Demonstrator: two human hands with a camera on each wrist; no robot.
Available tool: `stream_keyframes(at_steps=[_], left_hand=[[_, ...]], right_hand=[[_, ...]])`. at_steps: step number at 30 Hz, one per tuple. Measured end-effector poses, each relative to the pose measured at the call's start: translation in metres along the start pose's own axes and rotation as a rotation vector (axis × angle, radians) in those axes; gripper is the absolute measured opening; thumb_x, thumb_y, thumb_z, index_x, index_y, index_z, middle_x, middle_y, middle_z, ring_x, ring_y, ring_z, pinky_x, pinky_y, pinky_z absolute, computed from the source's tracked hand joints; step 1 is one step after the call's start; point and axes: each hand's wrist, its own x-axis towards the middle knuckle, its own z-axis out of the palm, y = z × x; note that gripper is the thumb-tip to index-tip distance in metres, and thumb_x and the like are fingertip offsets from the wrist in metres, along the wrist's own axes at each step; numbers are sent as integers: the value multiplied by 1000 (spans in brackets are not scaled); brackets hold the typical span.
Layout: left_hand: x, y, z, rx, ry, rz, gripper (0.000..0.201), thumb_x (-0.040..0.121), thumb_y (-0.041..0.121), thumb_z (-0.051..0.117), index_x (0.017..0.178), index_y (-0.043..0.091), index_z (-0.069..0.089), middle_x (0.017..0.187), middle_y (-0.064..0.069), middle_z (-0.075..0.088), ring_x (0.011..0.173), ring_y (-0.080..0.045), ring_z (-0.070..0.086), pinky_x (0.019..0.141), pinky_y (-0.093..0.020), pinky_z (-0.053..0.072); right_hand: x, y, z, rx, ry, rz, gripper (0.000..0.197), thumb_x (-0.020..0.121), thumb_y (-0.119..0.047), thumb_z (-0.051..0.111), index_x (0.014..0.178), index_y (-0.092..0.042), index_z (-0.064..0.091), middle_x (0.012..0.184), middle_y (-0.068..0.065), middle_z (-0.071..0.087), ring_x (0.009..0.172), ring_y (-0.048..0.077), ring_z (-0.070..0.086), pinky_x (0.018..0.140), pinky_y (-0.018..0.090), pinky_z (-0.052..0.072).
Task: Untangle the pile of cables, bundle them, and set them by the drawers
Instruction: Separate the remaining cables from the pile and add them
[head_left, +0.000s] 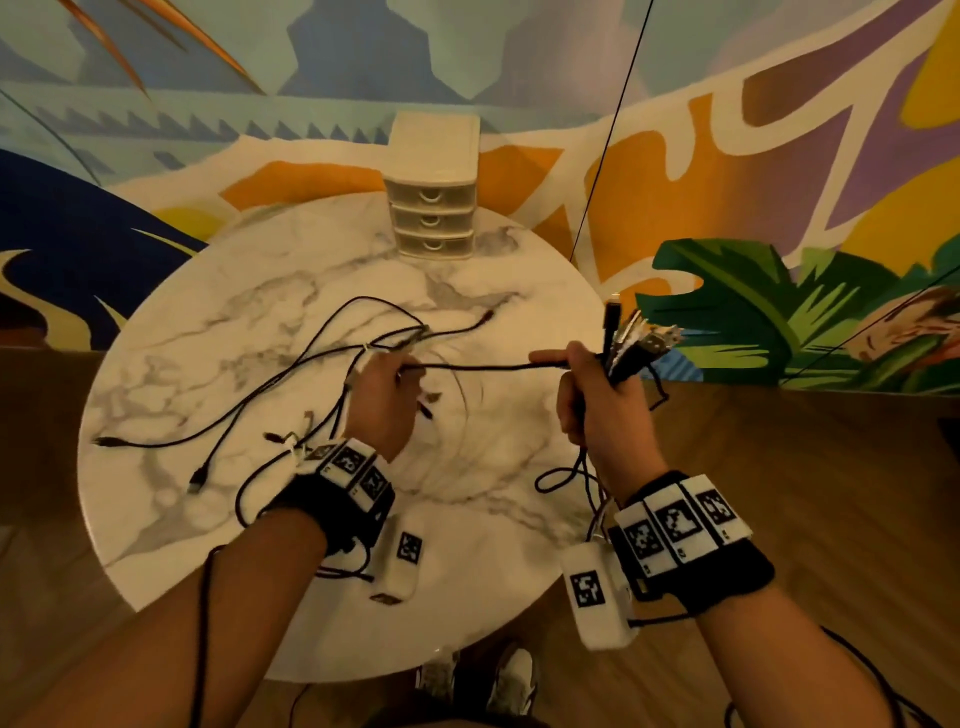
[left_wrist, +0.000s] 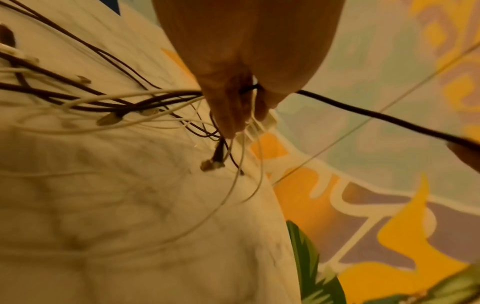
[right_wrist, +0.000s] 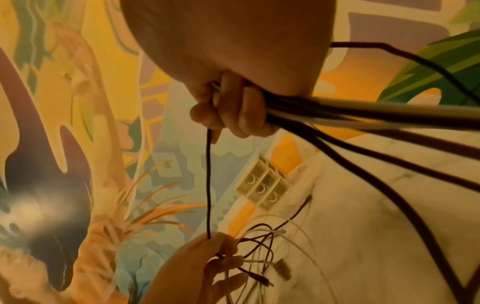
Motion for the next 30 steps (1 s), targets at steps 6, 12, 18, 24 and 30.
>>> stream_keyframes(at_steps=[6,12,18,24,30], left_hand=[[0,-35,-1,335,-243,-16,20,95,15,49,94,2,65,97,-17,61,90,-32,58,75,-29,42],[-36,17,6,312,-156,165,23,98,20,42,102,5,60,100,-12,60,94,-29,55,77,-31,38],[-70,11,19,274,-343,278,23,98,23,41,91,10,59,88,-1,52,74,-17,49,66,-32,38],[-17,-2,12,264,-230,180,17,93,12,51,96,3,66,99,-17,62,92,-32,57,79,-30,38],[-11,-15,8,349,-303,135,20,96,21,48,98,8,63,100,-12,63,94,-29,59,78,-30,41]], right_hand=[[-1,-21,-18,159,144,-89,39,102,-31,38,97,-8,70,44,-3,37,39,8,29,38,19,24],[-12,6,1,122,56,31,39,101,-39,35,102,-18,69,45,-2,39,38,9,31,39,20,24],[-14,27,24,-112,-116,123,43,101,-32,38,84,-11,72,48,7,47,39,10,38,43,16,32],[-15,0,11,21,6,-6,45,102,-26,38,73,-11,68,44,2,47,40,13,34,41,21,26],[-10,-35,-30,208,173,-104,45,102,-34,35,80,-12,67,41,-4,44,38,14,27,41,25,15]])
